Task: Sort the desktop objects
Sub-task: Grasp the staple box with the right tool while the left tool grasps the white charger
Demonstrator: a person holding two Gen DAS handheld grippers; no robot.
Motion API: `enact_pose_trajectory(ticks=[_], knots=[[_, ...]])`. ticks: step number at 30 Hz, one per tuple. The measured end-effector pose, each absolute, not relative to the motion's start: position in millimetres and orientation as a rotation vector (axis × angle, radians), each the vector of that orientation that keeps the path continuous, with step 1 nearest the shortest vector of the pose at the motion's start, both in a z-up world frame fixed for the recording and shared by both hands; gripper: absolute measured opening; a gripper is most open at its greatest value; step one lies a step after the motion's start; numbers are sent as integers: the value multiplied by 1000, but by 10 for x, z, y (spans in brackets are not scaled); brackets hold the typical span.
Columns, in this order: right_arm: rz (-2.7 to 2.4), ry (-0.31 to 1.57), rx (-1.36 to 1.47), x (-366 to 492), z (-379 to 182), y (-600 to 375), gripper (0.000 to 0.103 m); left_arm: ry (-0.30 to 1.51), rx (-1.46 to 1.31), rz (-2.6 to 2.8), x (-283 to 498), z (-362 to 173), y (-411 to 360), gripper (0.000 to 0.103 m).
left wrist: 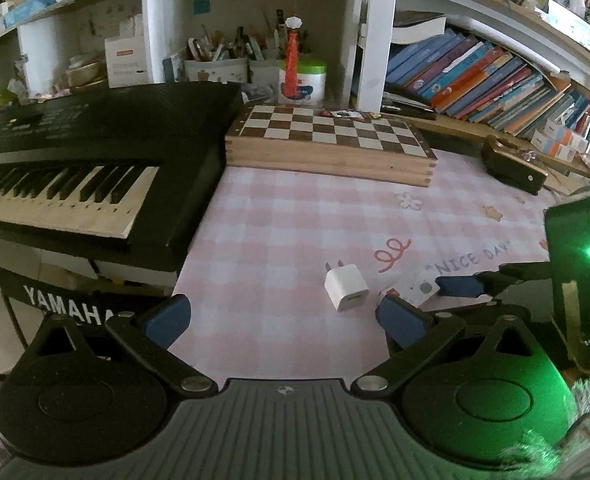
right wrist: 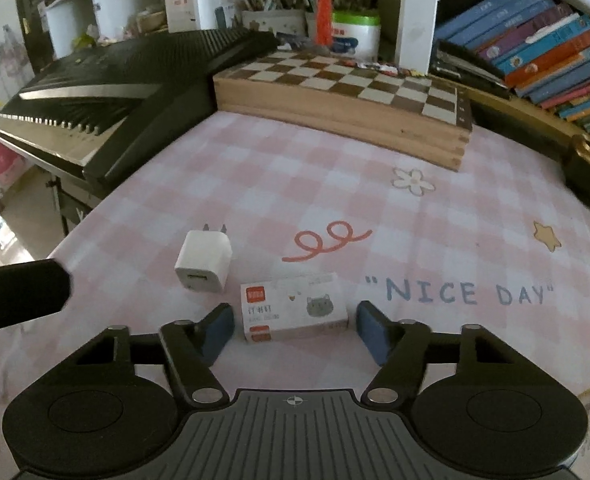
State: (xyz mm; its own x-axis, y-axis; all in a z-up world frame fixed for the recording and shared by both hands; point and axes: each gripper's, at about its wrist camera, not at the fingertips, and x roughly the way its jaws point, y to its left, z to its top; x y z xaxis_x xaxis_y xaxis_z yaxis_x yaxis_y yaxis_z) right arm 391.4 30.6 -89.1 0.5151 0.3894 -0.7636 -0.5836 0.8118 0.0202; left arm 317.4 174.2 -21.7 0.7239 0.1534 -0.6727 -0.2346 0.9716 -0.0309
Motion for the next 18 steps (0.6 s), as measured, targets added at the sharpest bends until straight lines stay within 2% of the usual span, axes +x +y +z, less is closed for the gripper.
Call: enact_pose_trajectory(ticks=[1,8,13,16,18], knots=[[595,839,-252,3911,-885,300,56,731,-116,209,3205,-223,1736,101],[532,819,-262,3817,-760,172,55,734,-101,151,3486,-295,1643,99],[523,828,-270,3695,-678,46,55,782,-80,120,3748,-479,1550,81],[541,826,-281,3638,-670,47,55,805,-78,108,3877,-594,1515,67],[550,830,-288,3622,-678,47,55,827,-67,102,3948,-669,1491,52]])
